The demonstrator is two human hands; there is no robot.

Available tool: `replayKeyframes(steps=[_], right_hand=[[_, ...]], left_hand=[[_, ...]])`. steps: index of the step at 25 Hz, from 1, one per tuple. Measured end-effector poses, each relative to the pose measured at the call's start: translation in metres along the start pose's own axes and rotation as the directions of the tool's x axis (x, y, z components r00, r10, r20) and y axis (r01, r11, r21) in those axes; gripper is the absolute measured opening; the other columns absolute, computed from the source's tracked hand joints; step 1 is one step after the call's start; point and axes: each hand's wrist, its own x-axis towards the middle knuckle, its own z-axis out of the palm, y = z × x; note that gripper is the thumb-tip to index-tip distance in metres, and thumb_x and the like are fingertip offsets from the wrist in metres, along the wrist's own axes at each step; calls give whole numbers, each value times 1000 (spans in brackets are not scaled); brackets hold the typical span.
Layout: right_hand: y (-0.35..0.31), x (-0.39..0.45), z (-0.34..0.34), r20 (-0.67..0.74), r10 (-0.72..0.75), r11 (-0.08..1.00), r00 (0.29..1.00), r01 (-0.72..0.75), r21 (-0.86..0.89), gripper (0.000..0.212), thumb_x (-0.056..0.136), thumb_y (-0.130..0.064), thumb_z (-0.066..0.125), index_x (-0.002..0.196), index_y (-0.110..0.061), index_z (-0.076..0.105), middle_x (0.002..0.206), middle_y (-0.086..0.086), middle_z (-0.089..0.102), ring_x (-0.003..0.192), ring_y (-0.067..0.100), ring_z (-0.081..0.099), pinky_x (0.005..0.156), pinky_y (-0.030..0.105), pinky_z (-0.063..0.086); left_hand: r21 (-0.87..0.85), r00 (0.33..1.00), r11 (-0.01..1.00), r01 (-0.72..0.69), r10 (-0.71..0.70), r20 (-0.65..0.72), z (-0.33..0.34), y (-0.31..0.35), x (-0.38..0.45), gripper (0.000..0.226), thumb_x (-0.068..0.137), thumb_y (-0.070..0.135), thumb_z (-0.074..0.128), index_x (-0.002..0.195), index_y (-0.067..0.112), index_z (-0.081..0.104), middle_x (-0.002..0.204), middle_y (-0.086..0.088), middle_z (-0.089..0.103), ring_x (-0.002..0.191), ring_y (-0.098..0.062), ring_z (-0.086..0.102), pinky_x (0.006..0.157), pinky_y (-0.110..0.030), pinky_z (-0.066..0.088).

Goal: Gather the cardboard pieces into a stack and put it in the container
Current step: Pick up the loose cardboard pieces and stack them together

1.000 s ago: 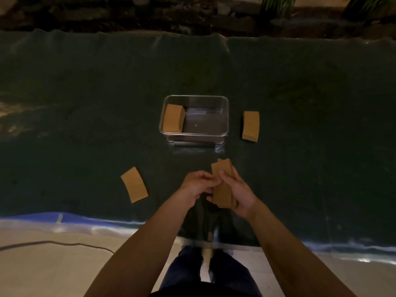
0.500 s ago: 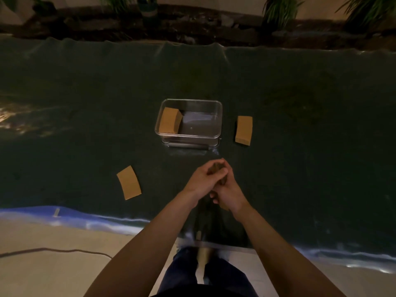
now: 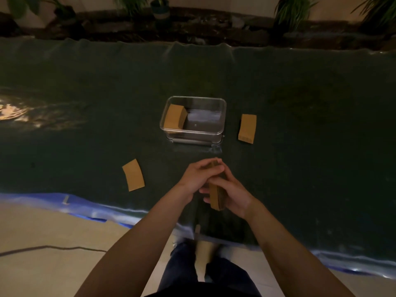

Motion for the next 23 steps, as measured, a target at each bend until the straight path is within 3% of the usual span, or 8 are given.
replayKeyframes(steps=[2,5,9,13,16,21,23], right_hand=[[-2,3,0,65,15,1000,998,-14,-10,69,82,-25,76,136,-53,44,128,14,65,111,37,67,98,62,48],[-7,14,8,65,14,997,998,-9,-77,75,78,-28,79,141,-49,42,126,11,67,108,37,69,93,59,53],[-7,39,41,68,-15,994,998,23,-109,69,74,-28,81,134,-45,50,120,12,70,106,39,69,91,55,55],[-9,61,75,59,4,984,998,7,-180,64,73,-33,79,133,-31,55,120,12,70,105,37,69,93,52,55],[-9,84,103,88,101,964,991,-76,-256,67,73,-40,79,134,-40,51,127,6,67,107,33,70,92,55,53],[-2,114,142,56,125,975,991,-112,-190,62,76,-31,80,131,-40,53,125,13,66,96,36,72,87,54,56],[6,123,147,19,120,986,993,-117,-120,63,75,-28,79,131,-40,53,123,14,66,93,35,71,87,56,55]], left_hand=[[-47,999,999,19,-17,29,-12,2,-1,34,85,28,74,118,29,71,114,-3,74,106,-18,71,93,-35,56],[-47,997,998,49,-46,64,-29,4,3,31,85,31,74,116,31,71,112,-4,75,105,-20,71,96,-41,54],[-61,995,996,72,-67,80,-71,3,15,33,81,33,78,113,29,73,110,-6,75,107,-24,71,99,-46,52],[-48,990,991,126,-123,67,-112,3,21,27,82,36,77,109,32,75,105,-3,76,101,-21,70,96,-41,53],[-65,987,986,155,-152,52,-152,4,21,26,81,37,77,107,33,76,101,2,78,99,-17,70,92,-37,52],[-23,981,981,192,-191,47,-196,1,30,29,79,44,76,109,41,73,112,3,73,109,-19,64,102,-43,46],[15,981,983,182,-183,72,-207,-5,37,47,75,56,74,120,46,65,121,4,69,113,-18,61,104,-46,44]])
